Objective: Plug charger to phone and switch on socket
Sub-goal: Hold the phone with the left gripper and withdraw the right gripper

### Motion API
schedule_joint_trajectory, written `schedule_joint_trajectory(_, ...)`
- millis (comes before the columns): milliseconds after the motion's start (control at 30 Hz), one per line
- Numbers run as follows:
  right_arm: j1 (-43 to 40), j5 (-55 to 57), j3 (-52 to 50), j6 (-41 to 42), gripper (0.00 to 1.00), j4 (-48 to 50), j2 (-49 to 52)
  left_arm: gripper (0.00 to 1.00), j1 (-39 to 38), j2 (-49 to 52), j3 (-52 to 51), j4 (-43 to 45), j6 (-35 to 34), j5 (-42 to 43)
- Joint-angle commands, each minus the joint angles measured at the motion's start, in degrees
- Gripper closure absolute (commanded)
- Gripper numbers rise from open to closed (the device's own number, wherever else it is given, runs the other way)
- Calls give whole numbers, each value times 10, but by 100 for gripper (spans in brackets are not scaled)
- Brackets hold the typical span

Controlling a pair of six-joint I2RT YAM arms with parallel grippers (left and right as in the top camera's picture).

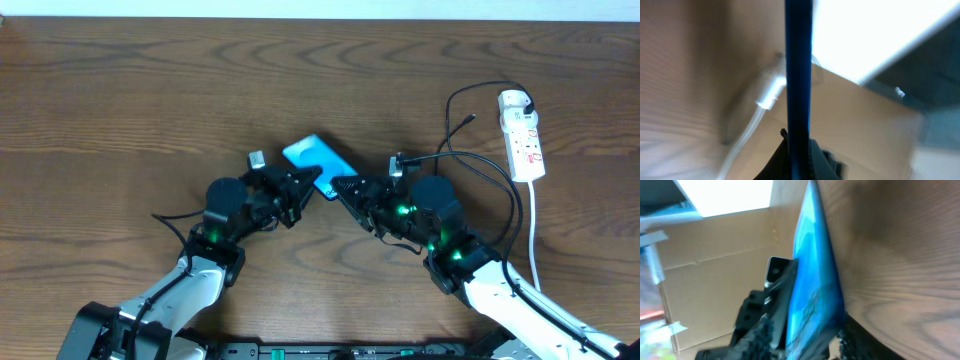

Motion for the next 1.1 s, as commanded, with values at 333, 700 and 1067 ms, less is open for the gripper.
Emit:
schedule_joint_trajectory(333, 0, 96, -1, -277, 40, -36, 1, 92, 52, -1, 38, -121, 55, -7)
schedule_joint_trajectory(700, -56, 117, -1, -399, 14, -58, -11, 93, 52, 158, 210, -123, 49, 151)
schedule_joint_trajectory(1067, -153, 222, 151, -563, 9, -291, -49, 92, 52, 249, 298, -121, 149, 340)
